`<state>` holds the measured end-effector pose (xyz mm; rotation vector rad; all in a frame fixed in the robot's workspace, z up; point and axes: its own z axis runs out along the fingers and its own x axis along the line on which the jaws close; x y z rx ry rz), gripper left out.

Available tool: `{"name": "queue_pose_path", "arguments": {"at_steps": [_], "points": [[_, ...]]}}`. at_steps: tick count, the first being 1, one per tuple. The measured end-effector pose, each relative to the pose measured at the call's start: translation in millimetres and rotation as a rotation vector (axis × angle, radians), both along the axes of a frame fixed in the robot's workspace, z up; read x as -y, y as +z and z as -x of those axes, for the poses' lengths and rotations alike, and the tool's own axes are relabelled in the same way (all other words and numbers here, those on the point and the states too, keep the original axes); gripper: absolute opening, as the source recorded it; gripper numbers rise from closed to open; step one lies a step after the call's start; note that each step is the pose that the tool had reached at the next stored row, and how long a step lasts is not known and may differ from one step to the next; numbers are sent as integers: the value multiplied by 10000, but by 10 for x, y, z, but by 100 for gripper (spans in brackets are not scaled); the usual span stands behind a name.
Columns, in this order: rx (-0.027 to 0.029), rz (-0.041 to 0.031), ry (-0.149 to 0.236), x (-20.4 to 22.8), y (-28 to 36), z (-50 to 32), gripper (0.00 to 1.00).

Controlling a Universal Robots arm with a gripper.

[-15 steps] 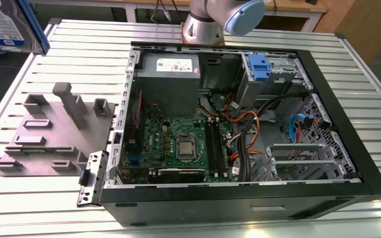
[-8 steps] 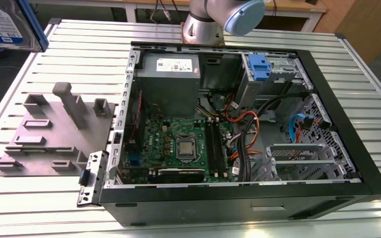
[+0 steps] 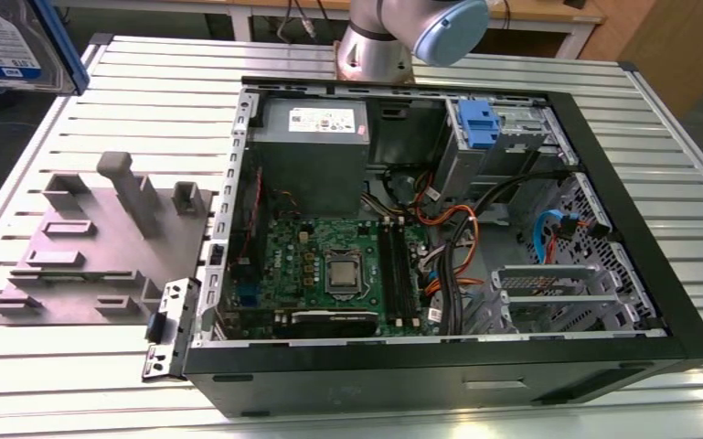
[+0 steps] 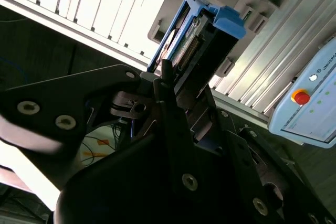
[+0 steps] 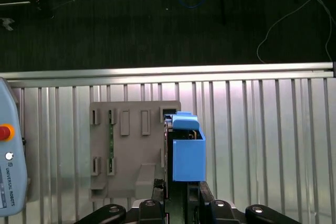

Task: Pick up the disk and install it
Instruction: 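Pick up the disk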

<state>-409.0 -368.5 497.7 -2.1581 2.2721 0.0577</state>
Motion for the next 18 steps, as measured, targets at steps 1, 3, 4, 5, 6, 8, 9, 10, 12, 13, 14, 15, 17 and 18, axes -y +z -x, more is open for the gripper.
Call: {"name": "queue_pose_path", "arguments": {"at_steps": [1,3,4,5,6,8,9,10,12,13,14,15,17,18], "points": [[1,0,0,0,12,0,35],[1,0,0,0,42,0,35],[2,-1,0,0,58,0,35],[2,-1,0,0,77,0,35],[1,-1,0,0,96,0,35],[1,-1,1,0,134,0,35],[1,-1,0,0,155,0,35],[2,-1,0,0,177,0,35],[2,-1,0,0,226,0,35],[1,-1,0,0,249,0,35],[1,-1,0,0,269,0,35],[0,0,0,0,281,-1,35],[2,-1,0,0,283,-1,35],[3,-2,0,0,283,0,35]]}}
